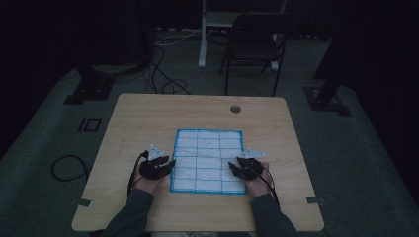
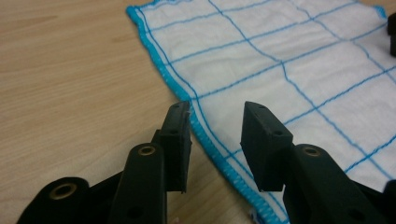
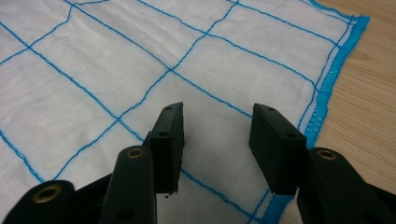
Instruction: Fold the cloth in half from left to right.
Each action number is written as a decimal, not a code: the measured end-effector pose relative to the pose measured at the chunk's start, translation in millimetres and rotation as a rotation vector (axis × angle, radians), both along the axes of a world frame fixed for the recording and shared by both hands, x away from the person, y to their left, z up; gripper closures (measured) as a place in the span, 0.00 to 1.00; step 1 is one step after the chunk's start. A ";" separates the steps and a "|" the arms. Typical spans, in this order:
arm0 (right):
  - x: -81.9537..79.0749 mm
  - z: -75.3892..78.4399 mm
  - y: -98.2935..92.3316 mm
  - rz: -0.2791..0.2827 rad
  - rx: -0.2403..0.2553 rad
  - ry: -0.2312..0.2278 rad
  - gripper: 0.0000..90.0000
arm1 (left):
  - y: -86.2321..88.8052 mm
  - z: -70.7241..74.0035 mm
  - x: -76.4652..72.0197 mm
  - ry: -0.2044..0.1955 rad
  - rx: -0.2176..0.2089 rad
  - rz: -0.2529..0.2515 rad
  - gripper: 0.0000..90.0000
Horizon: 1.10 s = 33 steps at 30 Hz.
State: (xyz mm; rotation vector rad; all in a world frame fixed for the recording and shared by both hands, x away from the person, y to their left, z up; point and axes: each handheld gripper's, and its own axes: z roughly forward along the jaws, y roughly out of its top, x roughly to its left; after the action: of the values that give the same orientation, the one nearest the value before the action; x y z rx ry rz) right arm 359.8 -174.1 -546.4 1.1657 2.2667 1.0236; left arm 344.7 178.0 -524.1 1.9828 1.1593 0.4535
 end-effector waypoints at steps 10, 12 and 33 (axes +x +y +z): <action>-0.6 -0.7 -0.4 -0.002 0.004 -0.006 0.61 | -8.7 -5.1 16.4 0.025 -0.018 0.048 0.64; -0.9 -0.8 -0.4 -0.003 0.005 -0.005 0.61 | -8.8 -8.3 20.0 0.037 -0.020 0.065 0.64; -2.1 -1.5 -0.3 -0.007 0.011 -0.010 0.61 | -18.4 -19.4 30.3 0.103 -0.119 0.114 0.67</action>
State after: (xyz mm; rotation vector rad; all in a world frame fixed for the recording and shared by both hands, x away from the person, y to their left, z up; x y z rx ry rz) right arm 357.7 -174.4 -547.9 1.1694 2.2504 1.0388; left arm 374.9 159.7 -543.5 1.8629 1.3372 0.3353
